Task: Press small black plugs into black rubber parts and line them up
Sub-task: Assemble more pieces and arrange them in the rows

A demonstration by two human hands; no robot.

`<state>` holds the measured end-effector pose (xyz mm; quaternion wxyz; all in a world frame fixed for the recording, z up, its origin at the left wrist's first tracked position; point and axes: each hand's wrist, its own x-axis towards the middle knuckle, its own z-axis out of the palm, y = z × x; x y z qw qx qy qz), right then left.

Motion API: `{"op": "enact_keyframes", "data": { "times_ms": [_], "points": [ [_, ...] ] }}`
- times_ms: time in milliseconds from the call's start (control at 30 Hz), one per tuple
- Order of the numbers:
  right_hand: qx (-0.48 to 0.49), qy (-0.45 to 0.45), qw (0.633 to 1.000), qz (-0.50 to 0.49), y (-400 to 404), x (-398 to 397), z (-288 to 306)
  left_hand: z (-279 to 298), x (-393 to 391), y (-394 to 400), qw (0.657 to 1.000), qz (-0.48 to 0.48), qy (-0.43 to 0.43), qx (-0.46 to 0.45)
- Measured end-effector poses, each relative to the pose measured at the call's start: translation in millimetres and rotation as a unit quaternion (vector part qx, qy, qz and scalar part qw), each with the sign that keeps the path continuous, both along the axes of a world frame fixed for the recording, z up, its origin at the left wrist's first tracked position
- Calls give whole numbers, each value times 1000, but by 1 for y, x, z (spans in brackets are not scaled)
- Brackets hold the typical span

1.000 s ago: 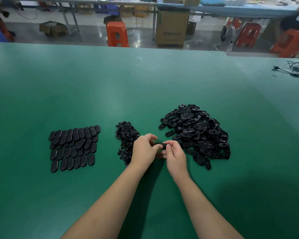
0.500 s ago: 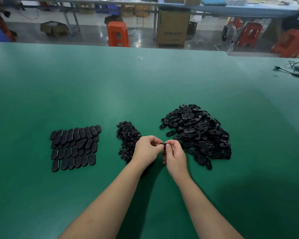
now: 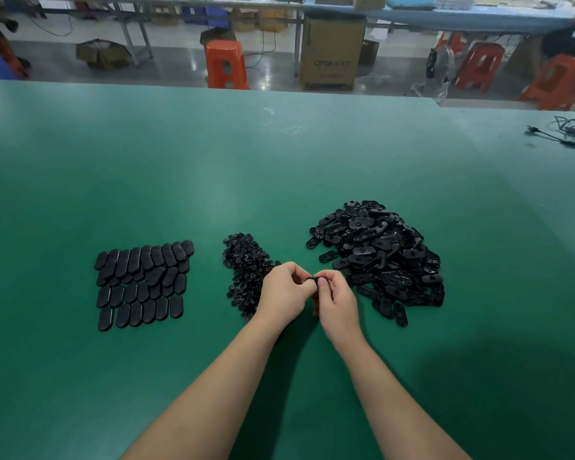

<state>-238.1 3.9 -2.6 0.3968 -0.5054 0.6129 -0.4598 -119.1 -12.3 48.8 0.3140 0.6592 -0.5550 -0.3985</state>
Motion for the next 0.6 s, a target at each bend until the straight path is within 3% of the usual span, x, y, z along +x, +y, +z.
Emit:
{"op": "enact_keyframes", "data": {
  "times_ms": [333,600],
  "points": [
    [-11,-52,999,-10,2,0,2,0,-4,3,998,-22,-26,-46],
    [-12,-26,999,-15,1,3,3,-6,3,10,984,-84,-90,-129]
  ]
}}
